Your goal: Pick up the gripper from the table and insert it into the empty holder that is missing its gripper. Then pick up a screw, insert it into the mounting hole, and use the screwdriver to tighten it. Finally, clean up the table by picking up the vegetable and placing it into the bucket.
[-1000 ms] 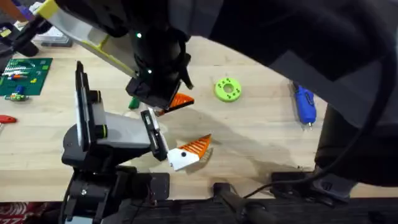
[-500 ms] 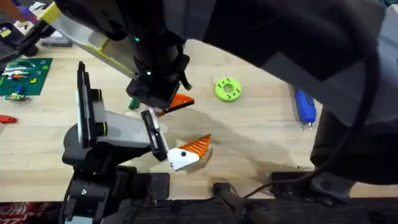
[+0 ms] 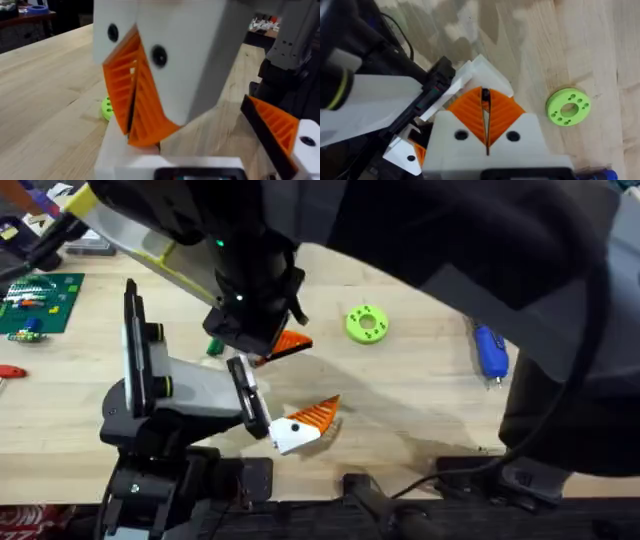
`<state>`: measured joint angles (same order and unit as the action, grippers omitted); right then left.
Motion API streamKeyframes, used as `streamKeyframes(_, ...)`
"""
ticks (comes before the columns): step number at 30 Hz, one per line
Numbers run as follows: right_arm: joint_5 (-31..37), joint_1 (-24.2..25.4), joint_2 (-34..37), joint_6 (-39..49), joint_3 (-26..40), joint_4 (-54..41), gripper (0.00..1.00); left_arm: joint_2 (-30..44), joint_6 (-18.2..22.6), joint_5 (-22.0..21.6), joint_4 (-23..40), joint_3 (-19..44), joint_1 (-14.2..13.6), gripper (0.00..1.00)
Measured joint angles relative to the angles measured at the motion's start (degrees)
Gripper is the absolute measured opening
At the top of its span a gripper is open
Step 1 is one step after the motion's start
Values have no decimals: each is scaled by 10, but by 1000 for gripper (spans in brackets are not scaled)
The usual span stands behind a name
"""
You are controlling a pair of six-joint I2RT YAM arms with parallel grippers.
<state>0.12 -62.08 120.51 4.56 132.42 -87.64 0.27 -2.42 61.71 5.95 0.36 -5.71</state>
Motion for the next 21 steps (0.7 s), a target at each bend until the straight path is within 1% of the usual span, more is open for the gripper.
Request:
streamKeyframes(13, 0, 0, 0, 0, 0, 0, 10, 0, 0, 0, 0, 0, 0, 990)
streamKeyframes(14, 1, 0, 0, -1, 0, -1, 45, 0, 0, 0, 0, 0, 0, 990)
streamKeyframes(15, 0, 0, 0, 0, 0, -1, 167, 0, 0, 0, 0, 0, 0, 990)
streamKeyframes(16, 10, 2, 0, 1, 0, -7, 618, 0, 0, 0, 0, 0, 0, 990)
streamKeyframes(17, 15, 4, 0, 2, 0, -10, 770, 0, 0, 0, 0, 0, 0, 990)
streamKeyframes(18, 21, 8, 0, 4, 0, -11, 904, 0, -1, 1, 0, 0, 0, 990)
streamKeyframes(19, 23, 12, 0, 5, 0, -11, 969, 0, -2, 1, 0, 0, 0, 990)
streamKeyframes(21, 22, 15, 0, 6, 1, -11, 994, 0, -3, 0, 0, 0, 0, 990)
